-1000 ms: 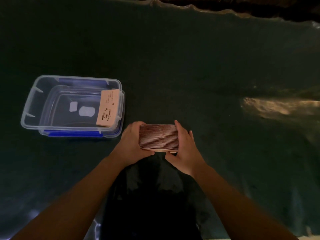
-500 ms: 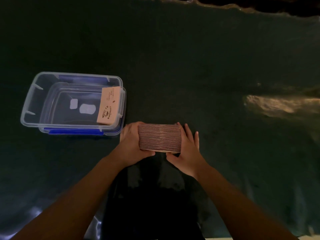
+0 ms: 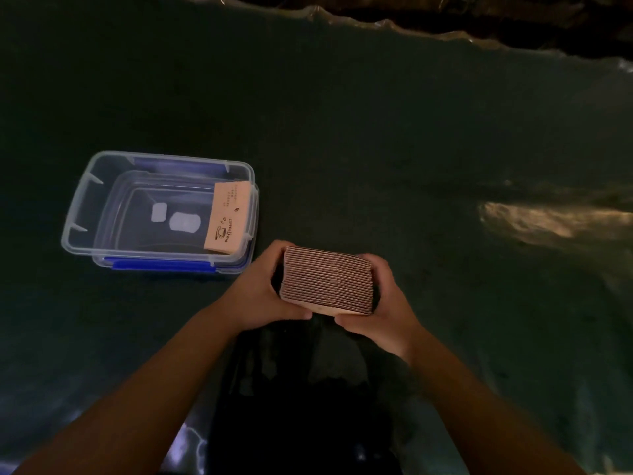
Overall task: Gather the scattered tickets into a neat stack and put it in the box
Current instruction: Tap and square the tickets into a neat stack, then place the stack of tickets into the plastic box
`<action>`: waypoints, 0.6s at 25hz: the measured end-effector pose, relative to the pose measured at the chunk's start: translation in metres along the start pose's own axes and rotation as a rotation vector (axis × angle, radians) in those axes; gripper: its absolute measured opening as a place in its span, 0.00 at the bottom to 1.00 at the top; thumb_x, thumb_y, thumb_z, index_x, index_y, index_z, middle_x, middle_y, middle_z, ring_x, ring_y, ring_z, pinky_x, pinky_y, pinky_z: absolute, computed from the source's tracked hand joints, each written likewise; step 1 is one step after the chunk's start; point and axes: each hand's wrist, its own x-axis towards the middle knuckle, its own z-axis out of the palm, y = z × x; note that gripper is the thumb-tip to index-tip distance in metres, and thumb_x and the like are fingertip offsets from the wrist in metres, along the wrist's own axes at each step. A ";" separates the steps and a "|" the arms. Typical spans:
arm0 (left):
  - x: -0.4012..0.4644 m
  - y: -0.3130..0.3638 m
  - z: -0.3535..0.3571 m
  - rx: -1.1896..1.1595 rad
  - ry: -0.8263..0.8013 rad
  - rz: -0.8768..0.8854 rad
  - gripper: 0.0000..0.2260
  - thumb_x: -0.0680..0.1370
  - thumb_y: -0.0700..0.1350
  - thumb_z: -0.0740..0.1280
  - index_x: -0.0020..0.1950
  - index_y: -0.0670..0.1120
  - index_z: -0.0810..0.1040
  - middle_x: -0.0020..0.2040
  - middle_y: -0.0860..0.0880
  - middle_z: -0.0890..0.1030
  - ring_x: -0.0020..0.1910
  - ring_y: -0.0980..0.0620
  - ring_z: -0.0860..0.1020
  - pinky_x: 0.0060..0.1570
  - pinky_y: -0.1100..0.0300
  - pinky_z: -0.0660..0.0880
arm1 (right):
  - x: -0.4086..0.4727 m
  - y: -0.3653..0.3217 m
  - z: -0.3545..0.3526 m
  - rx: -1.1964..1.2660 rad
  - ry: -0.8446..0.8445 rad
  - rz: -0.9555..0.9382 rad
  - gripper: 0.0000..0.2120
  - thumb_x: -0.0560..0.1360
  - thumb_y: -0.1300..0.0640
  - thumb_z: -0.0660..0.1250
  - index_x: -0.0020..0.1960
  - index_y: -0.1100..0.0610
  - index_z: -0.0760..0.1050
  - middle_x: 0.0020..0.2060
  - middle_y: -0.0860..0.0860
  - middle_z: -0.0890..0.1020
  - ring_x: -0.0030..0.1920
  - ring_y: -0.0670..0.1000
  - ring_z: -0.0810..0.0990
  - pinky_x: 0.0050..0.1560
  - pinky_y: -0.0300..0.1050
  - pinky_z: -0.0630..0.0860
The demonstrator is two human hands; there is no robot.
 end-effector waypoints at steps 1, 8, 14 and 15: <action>-0.003 0.008 -0.007 -0.053 -0.017 0.005 0.40 0.59 0.52 0.85 0.65 0.66 0.69 0.63 0.65 0.79 0.63 0.66 0.77 0.57 0.66 0.76 | -0.001 -0.005 -0.003 0.048 -0.011 -0.019 0.45 0.61 0.56 0.85 0.69 0.29 0.68 0.62 0.33 0.79 0.66 0.40 0.79 0.62 0.44 0.79; -0.027 0.043 -0.060 -0.512 0.049 0.029 0.39 0.59 0.43 0.83 0.67 0.59 0.74 0.64 0.52 0.83 0.65 0.50 0.81 0.58 0.48 0.81 | 0.017 -0.090 0.006 0.271 -0.064 -0.058 0.39 0.59 0.57 0.87 0.65 0.44 0.73 0.61 0.47 0.85 0.67 0.55 0.82 0.62 0.60 0.82; -0.040 0.055 -0.101 -0.936 0.204 0.016 0.41 0.64 0.42 0.77 0.75 0.40 0.67 0.64 0.37 0.79 0.66 0.38 0.79 0.57 0.45 0.81 | 0.040 -0.166 0.067 0.442 -0.117 0.076 0.39 0.62 0.58 0.85 0.68 0.51 0.70 0.62 0.49 0.84 0.60 0.45 0.86 0.52 0.44 0.86; -0.043 0.057 -0.109 -0.955 0.235 0.010 0.39 0.66 0.42 0.77 0.75 0.40 0.68 0.66 0.37 0.79 0.66 0.38 0.79 0.58 0.44 0.80 | 0.043 -0.175 0.078 0.444 -0.122 0.103 0.40 0.61 0.54 0.85 0.68 0.49 0.70 0.64 0.50 0.83 0.62 0.48 0.86 0.56 0.47 0.86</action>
